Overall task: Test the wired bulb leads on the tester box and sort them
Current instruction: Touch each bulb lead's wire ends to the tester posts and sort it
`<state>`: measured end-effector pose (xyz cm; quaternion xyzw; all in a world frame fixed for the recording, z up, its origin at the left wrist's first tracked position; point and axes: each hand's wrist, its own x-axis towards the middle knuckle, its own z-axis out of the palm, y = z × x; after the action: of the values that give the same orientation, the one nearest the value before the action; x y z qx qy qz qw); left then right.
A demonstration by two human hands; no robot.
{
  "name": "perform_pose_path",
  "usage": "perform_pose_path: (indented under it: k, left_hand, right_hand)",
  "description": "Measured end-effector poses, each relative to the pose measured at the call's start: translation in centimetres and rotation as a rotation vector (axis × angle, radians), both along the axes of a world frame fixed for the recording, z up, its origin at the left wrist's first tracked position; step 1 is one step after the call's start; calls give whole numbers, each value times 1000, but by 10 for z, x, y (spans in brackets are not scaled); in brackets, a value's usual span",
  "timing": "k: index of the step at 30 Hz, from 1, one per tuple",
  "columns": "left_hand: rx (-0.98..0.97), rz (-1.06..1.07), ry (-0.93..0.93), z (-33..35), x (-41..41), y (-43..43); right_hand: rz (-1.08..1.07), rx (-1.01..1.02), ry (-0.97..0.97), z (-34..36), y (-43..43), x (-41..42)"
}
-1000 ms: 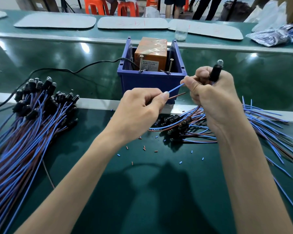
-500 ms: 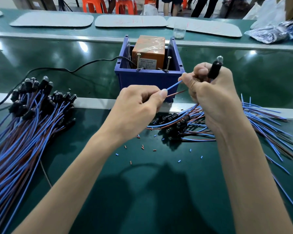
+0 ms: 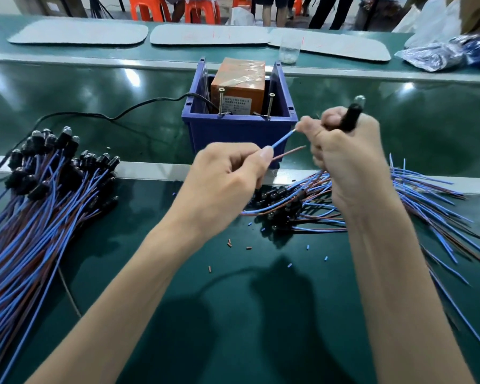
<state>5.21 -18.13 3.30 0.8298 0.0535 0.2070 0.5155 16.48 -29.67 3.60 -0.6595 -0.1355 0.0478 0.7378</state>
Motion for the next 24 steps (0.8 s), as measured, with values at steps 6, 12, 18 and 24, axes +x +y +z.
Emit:
perform_pose_path:
  k: [6, 12, 18, 24]
  left_hand:
    - [-155, 57, -2, 0, 2, 4]
    - [-266, 91, -10, 2, 2, 10]
    - [-346, 95, 52, -3, 5, 13]
    - [-648, 86, 154, -10, 12, 20]
  right_hand:
    - [0, 46, 111, 1, -3, -2]
    - [62, -2, 84, 4, -7, -2]
    - [116, -176, -14, -11, 7, -7]
    - [60, -191, 122, -18, -2, 8]
